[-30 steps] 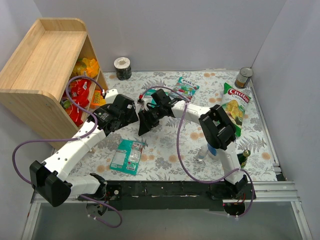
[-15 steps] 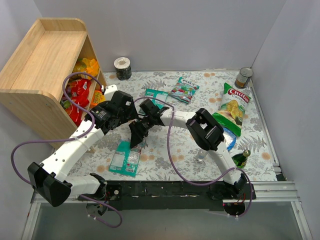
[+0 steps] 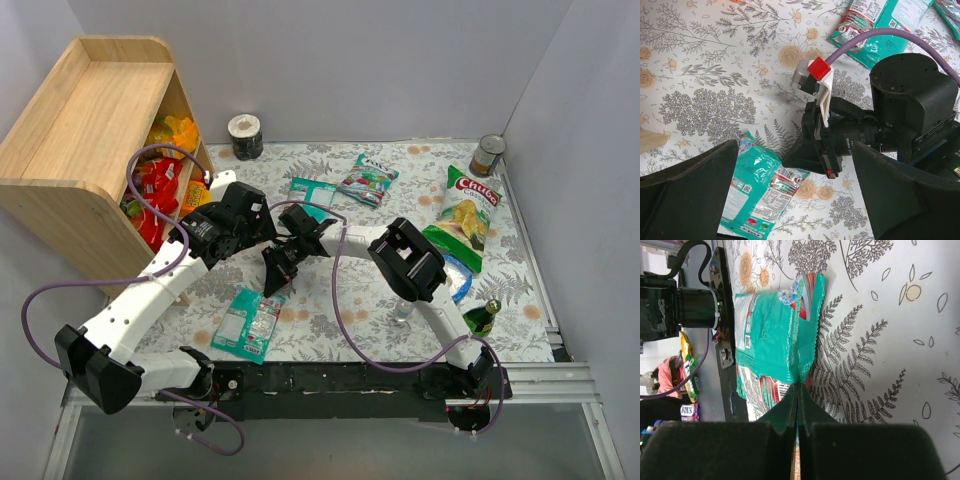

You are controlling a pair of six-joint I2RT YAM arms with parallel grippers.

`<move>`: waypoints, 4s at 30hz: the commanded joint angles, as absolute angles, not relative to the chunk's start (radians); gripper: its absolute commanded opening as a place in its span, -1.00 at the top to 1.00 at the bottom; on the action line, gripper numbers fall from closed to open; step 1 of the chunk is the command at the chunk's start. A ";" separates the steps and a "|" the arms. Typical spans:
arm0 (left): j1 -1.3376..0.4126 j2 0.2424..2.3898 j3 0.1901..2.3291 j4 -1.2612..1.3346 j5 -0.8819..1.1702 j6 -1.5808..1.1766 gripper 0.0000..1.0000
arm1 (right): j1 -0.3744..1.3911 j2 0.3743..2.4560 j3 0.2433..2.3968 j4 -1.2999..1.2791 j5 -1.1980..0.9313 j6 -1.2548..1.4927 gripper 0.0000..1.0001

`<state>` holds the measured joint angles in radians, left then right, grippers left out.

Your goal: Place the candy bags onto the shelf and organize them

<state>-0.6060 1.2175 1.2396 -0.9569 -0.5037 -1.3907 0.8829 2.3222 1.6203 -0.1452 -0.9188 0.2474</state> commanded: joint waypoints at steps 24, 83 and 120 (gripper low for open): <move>-0.601 1.393 1.063 -0.655 -0.175 -1.407 -0.97 | 0.471 1.916 1.301 -0.133 -0.439 0.466 0.05; -0.448 1.413 0.719 -0.088 0.155 -1.511 -0.96 | 0.416 2.082 1.272 0.049 -0.999 1.057 0.97; -0.439 1.473 0.811 -0.052 0.144 -1.631 -0.83 | 0.425 1.999 1.100 0.464 -0.982 1.485 0.97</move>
<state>-0.4400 1.4998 0.7937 -0.1001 0.1688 -1.6478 0.4187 2.0541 1.0428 0.5438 -0.9012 1.5776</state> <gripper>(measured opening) 0.957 0.043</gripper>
